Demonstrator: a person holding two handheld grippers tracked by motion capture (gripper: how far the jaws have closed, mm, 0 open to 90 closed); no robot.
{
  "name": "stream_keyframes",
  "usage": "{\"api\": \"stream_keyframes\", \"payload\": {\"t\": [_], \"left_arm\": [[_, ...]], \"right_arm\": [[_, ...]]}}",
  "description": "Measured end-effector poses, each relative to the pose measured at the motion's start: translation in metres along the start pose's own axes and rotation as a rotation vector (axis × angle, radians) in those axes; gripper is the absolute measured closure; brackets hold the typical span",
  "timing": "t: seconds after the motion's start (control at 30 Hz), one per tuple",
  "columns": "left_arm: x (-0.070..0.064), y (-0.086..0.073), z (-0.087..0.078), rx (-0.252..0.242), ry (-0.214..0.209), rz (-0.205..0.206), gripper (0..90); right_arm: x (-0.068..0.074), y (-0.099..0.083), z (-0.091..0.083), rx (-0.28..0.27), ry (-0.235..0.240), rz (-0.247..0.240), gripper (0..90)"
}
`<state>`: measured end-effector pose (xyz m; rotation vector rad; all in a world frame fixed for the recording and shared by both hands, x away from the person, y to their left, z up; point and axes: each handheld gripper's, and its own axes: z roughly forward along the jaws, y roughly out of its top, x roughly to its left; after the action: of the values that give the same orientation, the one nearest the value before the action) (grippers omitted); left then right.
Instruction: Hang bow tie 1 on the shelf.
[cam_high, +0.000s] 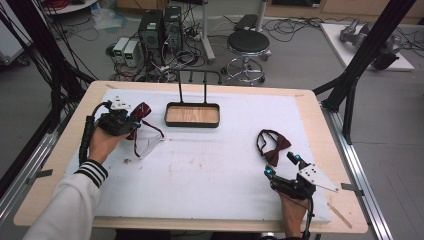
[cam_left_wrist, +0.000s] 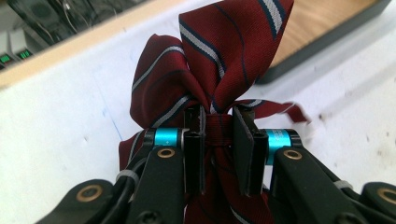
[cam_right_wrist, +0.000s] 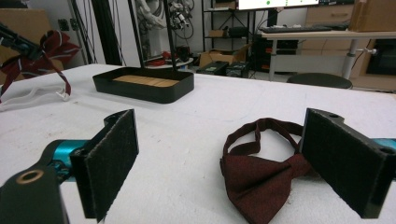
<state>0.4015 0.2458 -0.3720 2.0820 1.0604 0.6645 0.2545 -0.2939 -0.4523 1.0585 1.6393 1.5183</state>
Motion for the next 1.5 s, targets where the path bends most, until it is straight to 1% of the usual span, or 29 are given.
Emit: {"api": "stream_keyframes", "payload": {"t": [0.13,0.27,0.33,0.5,0.6,0.7,0.97,1.07,1.13,1.33,1.5], "left_arm": [[0.002,0.002,-0.005,-0.066,0.005,-0.019,75.2],[0.001,0.004,-0.009,-0.107,0.021,-0.004,75.2],[0.001,0.006,-0.010,-0.126,0.015,-0.005,75.2],[0.001,0.013,-0.014,-0.170,0.016,-0.005,75.2],[0.001,0.019,-0.017,-0.189,0.013,-0.002,75.2],[0.002,0.025,-0.020,-0.206,0.015,-0.012,75.1],[0.005,0.036,-0.023,-0.259,-0.002,-0.040,75.1],[0.005,0.041,-0.023,-0.275,-0.010,-0.048,75.2],[0.005,0.044,-0.022,-0.277,-0.010,-0.042,75.2],[0.006,0.054,-0.018,-0.307,-0.020,-0.045,75.1],[0.008,0.063,-0.013,-0.324,-0.036,-0.057,75.1]], "right_arm": [[0.000,0.000,0.000,0.000,-0.001,0.001,10.8],[0.000,0.000,0.000,0.001,0.000,-0.001,10.7],[0.000,0.000,0.000,0.001,0.000,-0.001,10.8],[0.000,0.000,0.000,0.001,0.000,-0.001,10.7],[0.000,0.000,0.000,0.001,0.000,0.001,10.7],[0.000,0.000,0.000,0.001,0.000,0.001,10.7],[0.000,0.000,0.000,0.001,0.001,0.002,10.7],[0.000,0.000,0.000,0.001,0.001,0.003,10.8],[0.000,0.000,0.000,0.001,0.000,0.004,10.7],[0.000,0.000,0.000,0.000,0.000,0.003,10.7],[0.000,0.000,-0.001,-0.001,0.001,0.006,10.7]]}}
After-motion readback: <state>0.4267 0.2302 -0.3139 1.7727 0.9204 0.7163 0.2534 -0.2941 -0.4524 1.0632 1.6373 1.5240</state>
